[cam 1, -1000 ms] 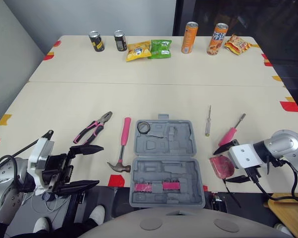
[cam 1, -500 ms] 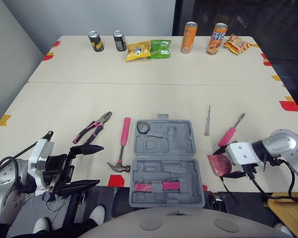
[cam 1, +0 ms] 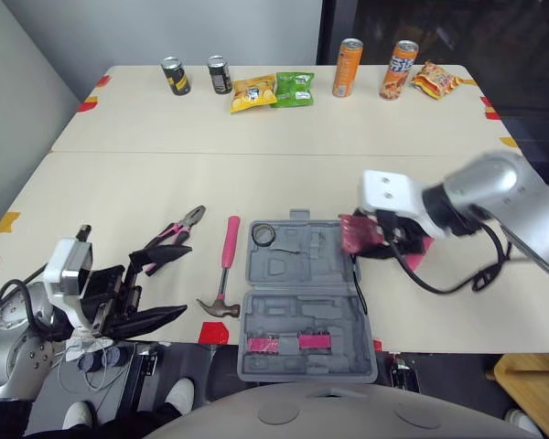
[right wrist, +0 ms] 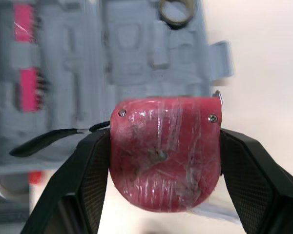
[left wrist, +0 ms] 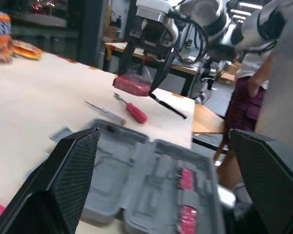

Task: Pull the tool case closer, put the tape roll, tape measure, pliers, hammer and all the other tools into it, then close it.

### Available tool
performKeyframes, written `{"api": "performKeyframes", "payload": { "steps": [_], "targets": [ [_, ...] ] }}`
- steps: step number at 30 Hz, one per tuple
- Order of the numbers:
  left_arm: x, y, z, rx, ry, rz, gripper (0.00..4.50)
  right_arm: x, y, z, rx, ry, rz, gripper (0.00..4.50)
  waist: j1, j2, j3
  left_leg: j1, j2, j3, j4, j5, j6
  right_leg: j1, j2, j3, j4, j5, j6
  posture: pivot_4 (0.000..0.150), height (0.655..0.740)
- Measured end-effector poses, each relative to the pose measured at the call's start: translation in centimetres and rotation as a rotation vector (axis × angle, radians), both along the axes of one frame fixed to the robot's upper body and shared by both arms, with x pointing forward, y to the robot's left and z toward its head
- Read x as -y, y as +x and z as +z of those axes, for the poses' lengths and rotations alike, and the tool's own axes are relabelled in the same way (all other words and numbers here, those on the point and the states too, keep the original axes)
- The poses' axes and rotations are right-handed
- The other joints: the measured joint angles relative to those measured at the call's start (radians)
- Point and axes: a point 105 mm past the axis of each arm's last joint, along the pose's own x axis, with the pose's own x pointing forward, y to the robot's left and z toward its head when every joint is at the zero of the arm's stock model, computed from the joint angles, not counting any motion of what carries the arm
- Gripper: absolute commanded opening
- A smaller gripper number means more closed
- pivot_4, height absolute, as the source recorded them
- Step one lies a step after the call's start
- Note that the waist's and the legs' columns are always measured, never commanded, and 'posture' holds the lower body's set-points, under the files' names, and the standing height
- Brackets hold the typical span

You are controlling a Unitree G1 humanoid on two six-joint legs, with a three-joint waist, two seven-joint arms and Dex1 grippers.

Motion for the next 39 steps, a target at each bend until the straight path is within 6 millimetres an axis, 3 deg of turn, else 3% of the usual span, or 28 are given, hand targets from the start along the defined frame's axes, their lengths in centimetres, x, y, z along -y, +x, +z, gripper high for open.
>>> {"api": "performKeyframes", "payload": {
  "steps": [4,13,33,39],
  "targets": [
    [-0.4,0.0,-0.1,-0.013,0.008,0.031,4.5,-1.9,0.6,-2.7,-0.077,-0.096,-0.007,2.85,0.001,-0.001,0.001,-0.001,0.0,0.003,0.0,0.0,-0.002,-0.004,0.0,0.003,0.003,0.0,0.0,0.15,0.74],
    [-0.5,-0.1,-0.3,-0.028,0.008,0.057,4.5,-1.7,2.2,-5.6,-0.105,-0.203,-0.071,2.85,0.008,-0.002,0.002,0.0,0.0,0.005,0.001,0.0,-0.006,-0.005,0.002,0.01,0.006,0.0,0.0,0.15,0.74],
    [-0.7,-0.3,-0.7,-0.043,0.022,0.072,4.5,-2.2,3.8,-8.9,-0.107,-0.263,-0.067,2.85,0.005,-0.003,0.002,0.0,0.001,0.006,0.001,-0.001,-0.009,-0.008,0.004,0.014,0.007,0.0,0.0,0.15,0.74],
    [-0.7,-0.4,-0.8,-0.048,0.02,0.074,4.5,-2.8,4.1,-9.0,-0.098,-0.254,-0.055,2.85,0.002,-0.004,0.001,0.0,0.001,0.007,0.001,-0.001,-0.01,-0.008,0.005,0.014,0.008,0.0,0.0,0.15,0.74]
  ]
}}
